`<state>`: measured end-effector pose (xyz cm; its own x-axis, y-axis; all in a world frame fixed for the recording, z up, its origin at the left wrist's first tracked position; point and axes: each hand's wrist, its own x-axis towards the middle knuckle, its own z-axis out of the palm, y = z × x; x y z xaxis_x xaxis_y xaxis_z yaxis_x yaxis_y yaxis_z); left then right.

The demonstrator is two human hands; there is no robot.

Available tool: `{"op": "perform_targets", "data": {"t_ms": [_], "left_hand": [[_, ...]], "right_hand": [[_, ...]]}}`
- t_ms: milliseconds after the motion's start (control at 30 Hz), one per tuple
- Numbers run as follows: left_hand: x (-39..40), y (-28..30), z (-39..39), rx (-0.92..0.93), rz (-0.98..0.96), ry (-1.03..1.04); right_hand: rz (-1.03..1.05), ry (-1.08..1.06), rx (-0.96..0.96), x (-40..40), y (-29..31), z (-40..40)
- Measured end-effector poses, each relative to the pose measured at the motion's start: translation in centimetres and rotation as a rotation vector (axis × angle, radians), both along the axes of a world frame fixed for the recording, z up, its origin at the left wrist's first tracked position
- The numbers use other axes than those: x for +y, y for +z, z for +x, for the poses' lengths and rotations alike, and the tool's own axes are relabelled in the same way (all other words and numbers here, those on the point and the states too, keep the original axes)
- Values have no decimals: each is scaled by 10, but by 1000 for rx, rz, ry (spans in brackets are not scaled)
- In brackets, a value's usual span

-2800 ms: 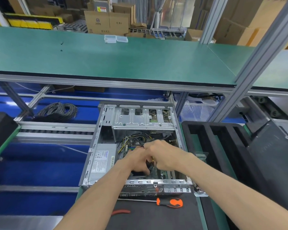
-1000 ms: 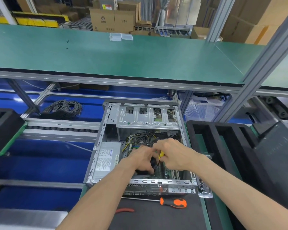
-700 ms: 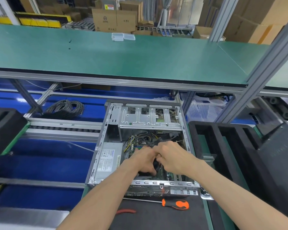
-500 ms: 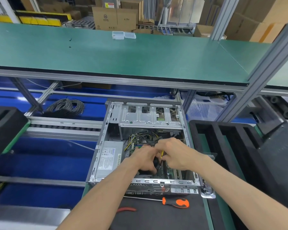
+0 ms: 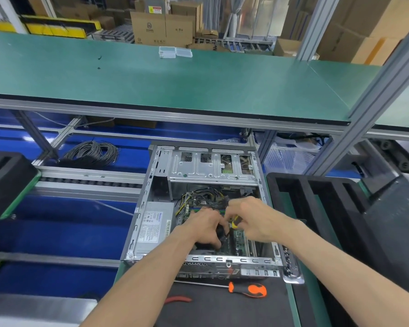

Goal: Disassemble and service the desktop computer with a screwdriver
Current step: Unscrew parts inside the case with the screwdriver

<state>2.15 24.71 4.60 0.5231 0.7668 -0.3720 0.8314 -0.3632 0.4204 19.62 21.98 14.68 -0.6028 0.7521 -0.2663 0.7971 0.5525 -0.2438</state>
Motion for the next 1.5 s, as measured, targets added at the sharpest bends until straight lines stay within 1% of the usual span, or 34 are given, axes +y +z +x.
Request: {"op": "perform_targets", "data": {"t_ms": [67, 167, 267, 333, 433, 533, 633, 733, 833, 1033, 1300, 1400, 1500], "left_hand": [[1, 1, 1, -4, -6, -9], [3, -2, 2, -2, 1, -9], [2, -4, 2, -2, 5, 6], [2, -5, 2, -5, 18, 5], [2, -6, 2, 6, 30, -12], [4, -8, 1, -20, 33, -13], [7, -7, -1, -85, 70, 9], [8, -5, -1, -87, 96, 51], [6, -4, 3, -83, 68, 67], [4, -2, 2, -51, 93, 49], [9, -14, 4, -4, 55, 33], [12, -13, 4, 11, 67, 16], [13, -7, 3, 19, 40, 23]], "right_hand": [[-37, -41, 7, -2, 2, 7], [19, -72, -28, -9, -3, -1], [59, -144, -147, -6, -2, -20], [42, -92, -181, -5, -1, -32], [41, 51, -224, -7, 2, -35], [35, 123, -208, -2, 4, -21], [2, 62, -100, 5, 8, -11], [69, -66, 7, 10, 9, -8], [91, -149, 34, 15, 11, -9], [60, -200, 74, 15, 3, -8], [30, -364, 271, 13, -17, -1], [70, -379, 349, 12, -21, -1], [100, -322, 402, 13, -22, -3]]}}
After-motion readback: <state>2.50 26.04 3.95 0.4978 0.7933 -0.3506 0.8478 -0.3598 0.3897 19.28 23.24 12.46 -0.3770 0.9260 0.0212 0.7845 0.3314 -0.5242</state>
